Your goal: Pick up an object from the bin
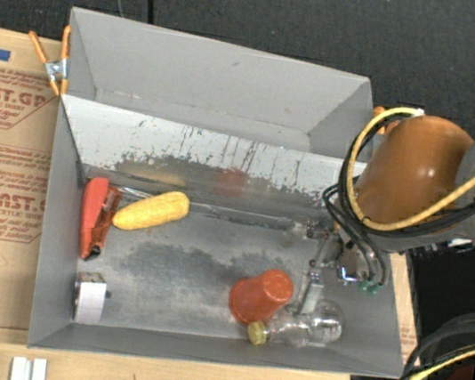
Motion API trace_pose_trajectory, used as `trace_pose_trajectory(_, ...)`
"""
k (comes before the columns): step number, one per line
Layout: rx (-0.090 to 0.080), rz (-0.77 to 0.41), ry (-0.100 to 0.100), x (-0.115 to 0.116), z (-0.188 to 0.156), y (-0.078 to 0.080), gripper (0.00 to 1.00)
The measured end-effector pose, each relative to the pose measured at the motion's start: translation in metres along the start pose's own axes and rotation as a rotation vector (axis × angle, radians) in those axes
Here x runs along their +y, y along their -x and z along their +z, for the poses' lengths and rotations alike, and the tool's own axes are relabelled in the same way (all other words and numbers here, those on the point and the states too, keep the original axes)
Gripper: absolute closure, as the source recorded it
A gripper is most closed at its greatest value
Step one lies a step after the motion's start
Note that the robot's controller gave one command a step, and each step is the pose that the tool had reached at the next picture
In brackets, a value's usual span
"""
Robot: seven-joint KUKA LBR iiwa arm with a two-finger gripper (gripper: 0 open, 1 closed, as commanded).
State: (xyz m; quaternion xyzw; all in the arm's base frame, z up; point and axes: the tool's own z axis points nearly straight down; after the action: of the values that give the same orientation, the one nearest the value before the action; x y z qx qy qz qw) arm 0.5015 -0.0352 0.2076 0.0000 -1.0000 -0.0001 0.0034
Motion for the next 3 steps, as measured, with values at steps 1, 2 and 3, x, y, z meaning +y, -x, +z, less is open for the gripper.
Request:
trace_pose_trajectory(1,-0.008,-0.001,-0.001,0.0,-0.005,0.001,0.0)
trace_pose_trajectory(2,-0.017,0.038,0.0,0.008,0.029,0.002,0.0)
trace_pose_trajectory(3,-0.007,-0.069,0.0,0.022,0.124,0.001,1.0)
